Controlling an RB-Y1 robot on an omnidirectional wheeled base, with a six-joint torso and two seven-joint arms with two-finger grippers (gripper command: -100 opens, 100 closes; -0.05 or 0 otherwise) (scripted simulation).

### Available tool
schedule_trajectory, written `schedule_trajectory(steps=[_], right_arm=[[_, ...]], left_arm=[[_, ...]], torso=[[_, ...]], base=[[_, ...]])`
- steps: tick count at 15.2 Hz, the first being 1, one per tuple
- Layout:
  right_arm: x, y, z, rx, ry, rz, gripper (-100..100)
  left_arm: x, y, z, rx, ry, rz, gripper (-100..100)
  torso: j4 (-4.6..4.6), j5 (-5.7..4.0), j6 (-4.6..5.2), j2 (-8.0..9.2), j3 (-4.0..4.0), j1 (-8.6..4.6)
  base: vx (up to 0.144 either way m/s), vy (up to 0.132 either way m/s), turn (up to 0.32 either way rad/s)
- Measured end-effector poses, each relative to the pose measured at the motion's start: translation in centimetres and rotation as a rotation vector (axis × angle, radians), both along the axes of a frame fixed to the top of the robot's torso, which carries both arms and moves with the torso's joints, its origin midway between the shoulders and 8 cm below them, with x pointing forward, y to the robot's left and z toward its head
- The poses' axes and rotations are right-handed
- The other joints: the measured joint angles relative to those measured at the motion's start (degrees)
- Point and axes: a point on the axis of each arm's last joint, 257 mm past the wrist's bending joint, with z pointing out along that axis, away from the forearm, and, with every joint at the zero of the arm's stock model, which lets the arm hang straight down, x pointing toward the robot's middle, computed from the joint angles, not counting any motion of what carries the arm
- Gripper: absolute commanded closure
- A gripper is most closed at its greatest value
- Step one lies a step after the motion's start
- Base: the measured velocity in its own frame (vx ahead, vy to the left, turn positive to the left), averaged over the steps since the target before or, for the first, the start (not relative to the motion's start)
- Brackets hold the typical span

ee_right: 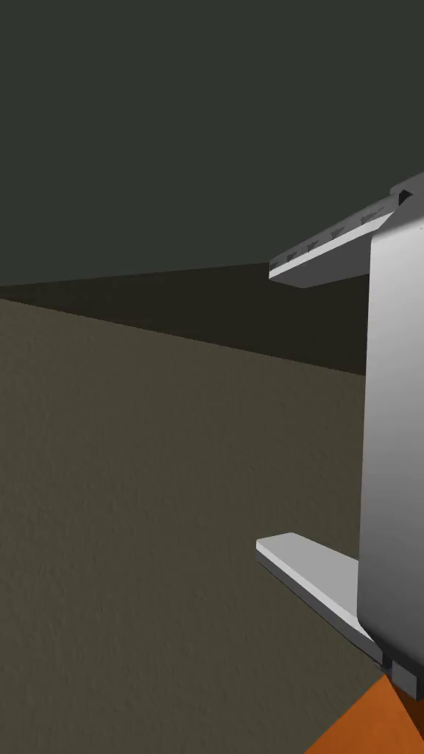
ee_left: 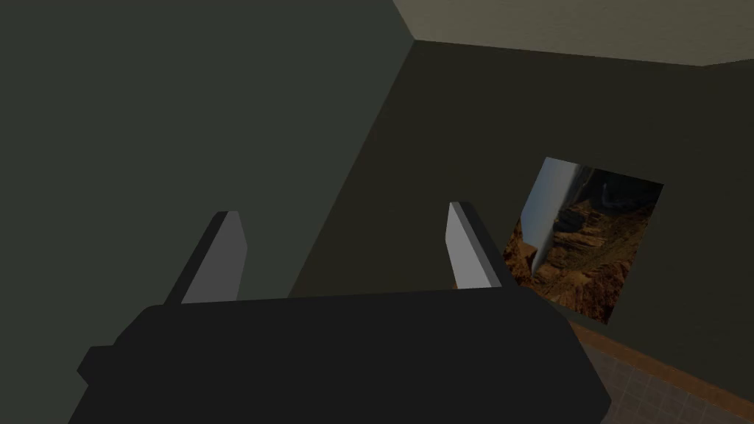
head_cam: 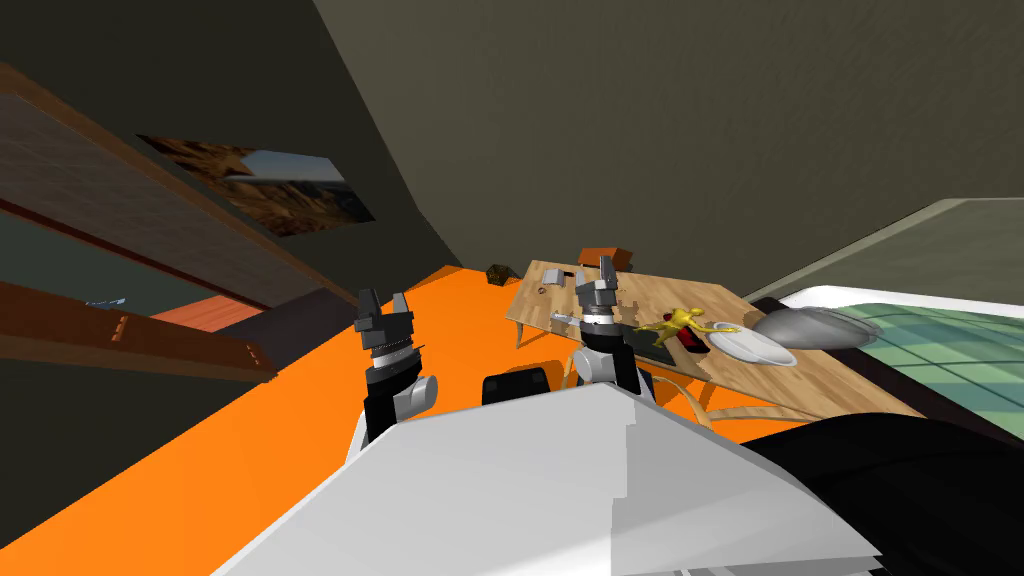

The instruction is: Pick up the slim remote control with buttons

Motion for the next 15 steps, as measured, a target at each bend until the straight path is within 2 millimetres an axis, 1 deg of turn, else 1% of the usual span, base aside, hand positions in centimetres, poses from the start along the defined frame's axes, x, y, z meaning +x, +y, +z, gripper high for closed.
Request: schedule_trajectory(steps=[2, 6, 8, 15], right_arm=[[0.2, 0.6, -0.7, -0.034, 0.020, 0.020, -100], [0.9, 1.8, -2.8, -0.107, 0.071, 0.059, -100], [1.3, 2.6, -4.4, -0.153, 0.109, 0.084, -100], [2.0, 5.1, -11.1, -0.315, 0.246, 0.167, -100]], left_arm=[[0.0, 0.0, 0.0, 0.000, 0.000, 0.000, 0], [0.0, 0.0, 0.0, 0.000, 0.000, 0.000, 0], [0.0, 0.0, 0.0, 0.000, 0.000, 0.000, 0], [0.0, 0.0, 0.0, 0.000, 0.000, 0.000, 0]], torso=[[0.00, 0.00, -0.01, 0.01, 0.01, 0.03], [0.00, 0.02, -0.01, 0.03, 0.02, 0.09], [0.00, 0.03, -0.01, 0.04, 0.02, 0.13], [0.00, 0.03, -0.02, 0.01, 0.00, 0.18]], base=[[-0.004, 0.019, 0.043], [-0.007, 0.029, 0.048], [-0.006, 0.036, 0.063], [-0.004, 0.042, 0.069]])
